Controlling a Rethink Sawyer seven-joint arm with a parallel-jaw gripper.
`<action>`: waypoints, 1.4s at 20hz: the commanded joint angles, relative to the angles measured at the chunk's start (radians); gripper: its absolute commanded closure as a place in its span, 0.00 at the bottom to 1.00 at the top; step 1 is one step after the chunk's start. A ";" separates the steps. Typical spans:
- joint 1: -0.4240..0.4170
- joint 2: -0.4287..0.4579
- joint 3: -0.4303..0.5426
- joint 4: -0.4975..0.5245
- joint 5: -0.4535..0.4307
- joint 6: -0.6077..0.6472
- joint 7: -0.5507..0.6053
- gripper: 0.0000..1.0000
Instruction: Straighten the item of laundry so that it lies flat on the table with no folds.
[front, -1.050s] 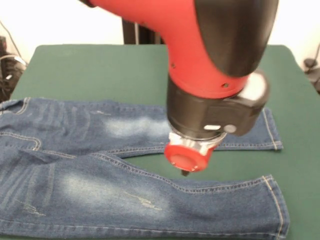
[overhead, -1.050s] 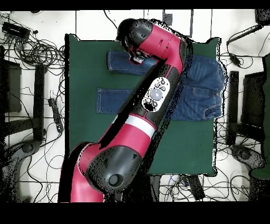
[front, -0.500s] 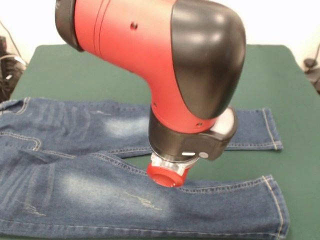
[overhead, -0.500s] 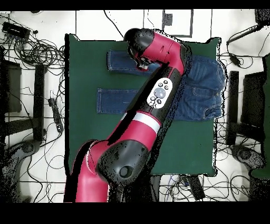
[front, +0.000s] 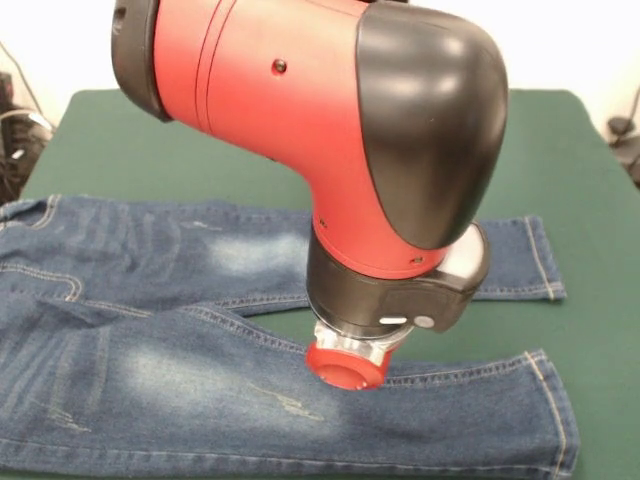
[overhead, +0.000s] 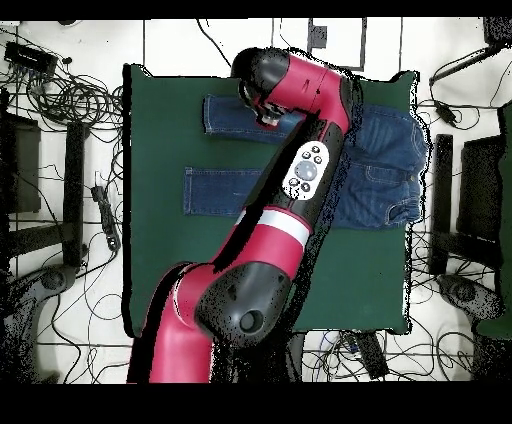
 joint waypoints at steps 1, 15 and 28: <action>-0.016 0.037 0.046 -0.093 0.034 0.097 0.073 1.00; -0.049 0.085 0.075 -0.131 0.064 0.091 0.023 1.00; -0.014 0.167 0.141 -0.075 -0.002 -0.097 0.019 1.00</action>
